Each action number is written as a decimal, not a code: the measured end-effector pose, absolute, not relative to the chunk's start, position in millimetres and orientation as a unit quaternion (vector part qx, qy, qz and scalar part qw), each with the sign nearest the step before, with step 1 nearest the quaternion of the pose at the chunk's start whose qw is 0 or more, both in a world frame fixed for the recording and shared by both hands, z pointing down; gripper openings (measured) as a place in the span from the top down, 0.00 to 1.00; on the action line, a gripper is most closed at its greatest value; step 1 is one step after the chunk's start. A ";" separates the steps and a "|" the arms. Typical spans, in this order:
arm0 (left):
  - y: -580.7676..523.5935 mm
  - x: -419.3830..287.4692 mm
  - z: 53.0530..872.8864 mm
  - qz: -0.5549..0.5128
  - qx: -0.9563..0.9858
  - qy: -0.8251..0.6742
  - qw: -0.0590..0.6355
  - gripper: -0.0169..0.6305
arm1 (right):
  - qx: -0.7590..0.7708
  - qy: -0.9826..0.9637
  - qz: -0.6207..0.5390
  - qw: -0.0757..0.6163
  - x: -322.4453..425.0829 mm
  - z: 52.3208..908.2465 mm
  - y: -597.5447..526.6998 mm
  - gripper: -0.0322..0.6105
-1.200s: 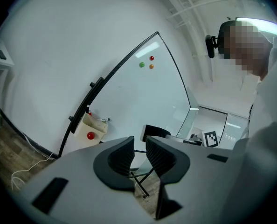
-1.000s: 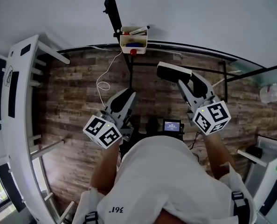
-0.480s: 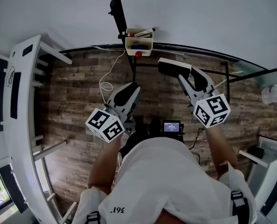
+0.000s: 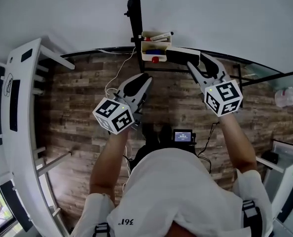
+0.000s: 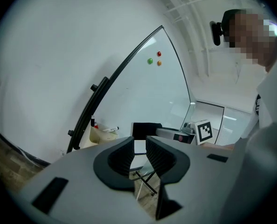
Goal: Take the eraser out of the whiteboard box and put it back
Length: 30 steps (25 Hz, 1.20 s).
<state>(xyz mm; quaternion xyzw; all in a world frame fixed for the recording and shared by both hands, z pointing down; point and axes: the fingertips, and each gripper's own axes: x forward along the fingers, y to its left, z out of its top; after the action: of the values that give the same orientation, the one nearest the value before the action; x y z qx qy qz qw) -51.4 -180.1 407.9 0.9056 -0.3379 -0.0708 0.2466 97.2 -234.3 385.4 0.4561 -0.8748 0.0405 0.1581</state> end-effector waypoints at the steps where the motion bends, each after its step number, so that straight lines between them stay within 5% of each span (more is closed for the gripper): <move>1: -184.7 -52.4 408.6 -0.071 0.906 -0.336 0.246 0.87 | 0.456 -0.875 0.037 0.161 93.6 385.3 -239.9 0.64; 30: -245.3 -59.2 459.8 -0.047 0.894 -0.352 0.275 0.87 | 0.367 -0.871 -0.056 0.322 15.8 446.9 -308.2 0.64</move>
<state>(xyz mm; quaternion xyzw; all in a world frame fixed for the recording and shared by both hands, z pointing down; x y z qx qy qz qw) -59.2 -245.3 459.8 0.8938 -0.3515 -0.0466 0.2747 15.8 -308.2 446.9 0.3671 -0.8710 -0.0558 0.3218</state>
